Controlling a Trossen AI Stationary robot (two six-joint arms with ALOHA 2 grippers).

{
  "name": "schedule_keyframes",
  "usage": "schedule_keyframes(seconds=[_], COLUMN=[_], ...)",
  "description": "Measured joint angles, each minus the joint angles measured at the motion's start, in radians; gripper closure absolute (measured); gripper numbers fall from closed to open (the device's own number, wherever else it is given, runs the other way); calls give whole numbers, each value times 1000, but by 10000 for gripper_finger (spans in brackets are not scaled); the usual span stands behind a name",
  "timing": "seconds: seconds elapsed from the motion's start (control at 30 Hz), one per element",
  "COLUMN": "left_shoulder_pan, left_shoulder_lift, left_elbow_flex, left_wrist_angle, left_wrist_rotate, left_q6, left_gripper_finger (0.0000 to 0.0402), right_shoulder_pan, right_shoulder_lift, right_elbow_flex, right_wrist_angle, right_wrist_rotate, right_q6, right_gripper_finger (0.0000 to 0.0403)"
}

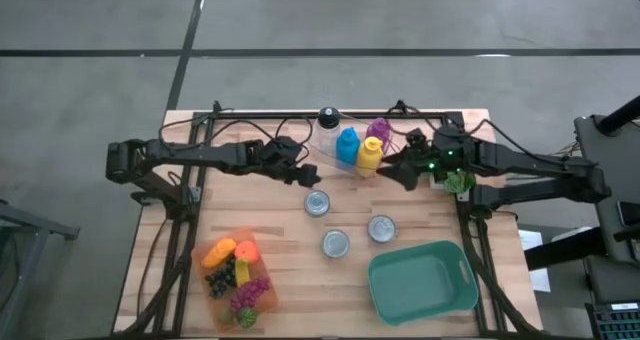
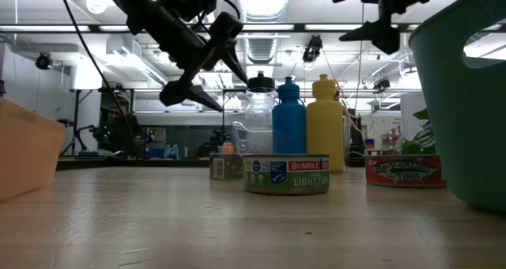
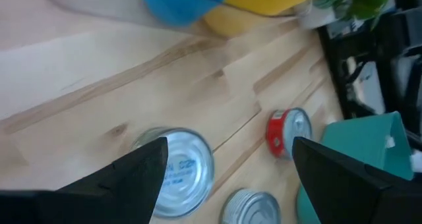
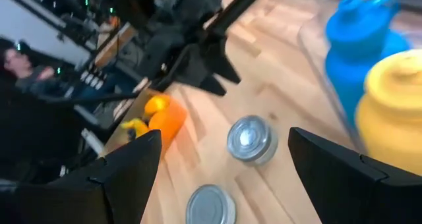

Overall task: Pick & Place Food Item
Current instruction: Put the top green tuna can into the green bin

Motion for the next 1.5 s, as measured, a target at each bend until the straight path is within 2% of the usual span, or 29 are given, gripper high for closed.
schedule_keyframes(seconds=[0.33,0.63,1.23,1.5], left_shoulder_pan=[-9,-24,-74,-80], left_shoulder_lift=[0,0,59,64], left_elbow_flex=[0,-5,-5,-5], left_wrist_angle=[-20,-33,-34,-50], left_wrist_rotate=[19,19,19,18], left_q6=[9,8,4,19], left_gripper_finger=[74,85,205,288], right_shoulder_pan=[16,56,67,67], right_shoulder_lift=[144,251,451,493], right_elbow_flex=[0,0,0,0], right_wrist_angle=[81,169,194,305], right_wrist_rotate=[-112,-100,-98,-98], right_q6=[12,8,58,58], right_gripper_finger=[74,74,74,74])
